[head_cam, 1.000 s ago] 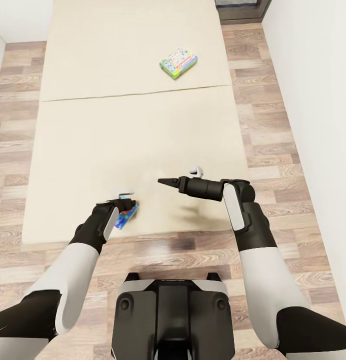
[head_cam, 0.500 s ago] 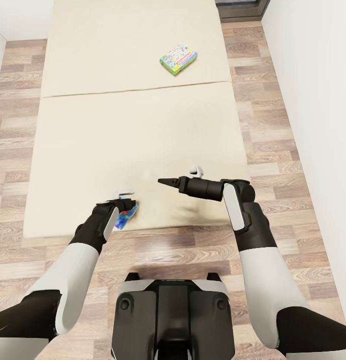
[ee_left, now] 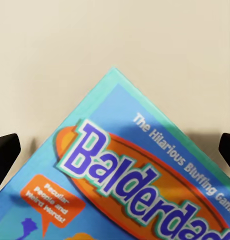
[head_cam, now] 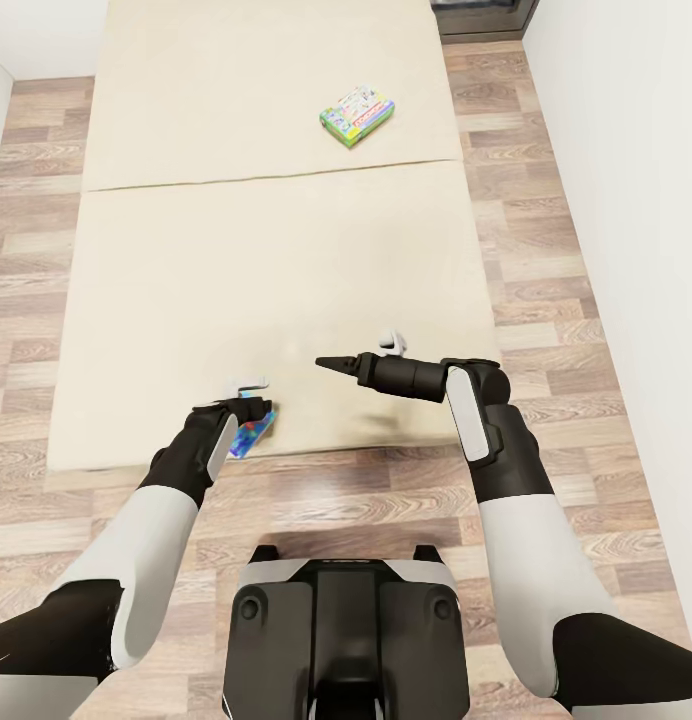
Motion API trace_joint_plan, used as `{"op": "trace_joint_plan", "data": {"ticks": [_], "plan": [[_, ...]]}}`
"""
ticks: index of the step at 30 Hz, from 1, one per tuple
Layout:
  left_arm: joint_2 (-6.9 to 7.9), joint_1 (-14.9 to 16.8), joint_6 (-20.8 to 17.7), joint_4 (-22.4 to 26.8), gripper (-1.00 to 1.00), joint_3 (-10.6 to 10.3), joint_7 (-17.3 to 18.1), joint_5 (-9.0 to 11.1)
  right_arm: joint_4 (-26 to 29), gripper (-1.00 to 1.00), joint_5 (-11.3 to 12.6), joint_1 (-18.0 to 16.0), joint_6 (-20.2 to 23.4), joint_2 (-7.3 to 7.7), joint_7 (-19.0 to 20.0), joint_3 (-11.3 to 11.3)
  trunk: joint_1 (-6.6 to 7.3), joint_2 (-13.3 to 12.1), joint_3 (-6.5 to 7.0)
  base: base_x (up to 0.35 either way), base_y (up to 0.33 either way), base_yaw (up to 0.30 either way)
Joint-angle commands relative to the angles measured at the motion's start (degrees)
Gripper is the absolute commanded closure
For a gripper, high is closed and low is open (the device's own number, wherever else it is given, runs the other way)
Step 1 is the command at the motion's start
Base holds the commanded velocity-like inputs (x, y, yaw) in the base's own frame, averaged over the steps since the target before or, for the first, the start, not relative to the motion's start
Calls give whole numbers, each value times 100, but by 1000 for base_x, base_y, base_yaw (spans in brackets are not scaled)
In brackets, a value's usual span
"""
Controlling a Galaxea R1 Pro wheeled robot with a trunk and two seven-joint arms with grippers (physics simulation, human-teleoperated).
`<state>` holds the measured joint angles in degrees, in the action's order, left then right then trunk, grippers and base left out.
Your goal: Put all the toys in the child's room - the three board games (two on the bed and one on the table), the two jigsaw puzzles on the table, and the tennis ball on the table - inside the toy box on the table in the child's room.
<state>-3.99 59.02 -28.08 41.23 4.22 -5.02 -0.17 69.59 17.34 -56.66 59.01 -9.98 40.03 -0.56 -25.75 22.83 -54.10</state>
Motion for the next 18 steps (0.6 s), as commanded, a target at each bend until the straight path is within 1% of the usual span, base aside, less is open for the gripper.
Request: {"op": "trace_joint_plan", "data": {"ticks": [1, 18], "plan": [[-6, 0, -30, 8, -100, 18, -8, -1, 2, -100, -21, -3, 23, -2, 26, -6, -3, 9, -6, -61, 0, 0], [-6, -3, -22, 8, -100, 18, 1, -1, 2, -100, -22, -1, 23, -2, 26, -15, -3, 9, -6, -12, 0, 0]]}}
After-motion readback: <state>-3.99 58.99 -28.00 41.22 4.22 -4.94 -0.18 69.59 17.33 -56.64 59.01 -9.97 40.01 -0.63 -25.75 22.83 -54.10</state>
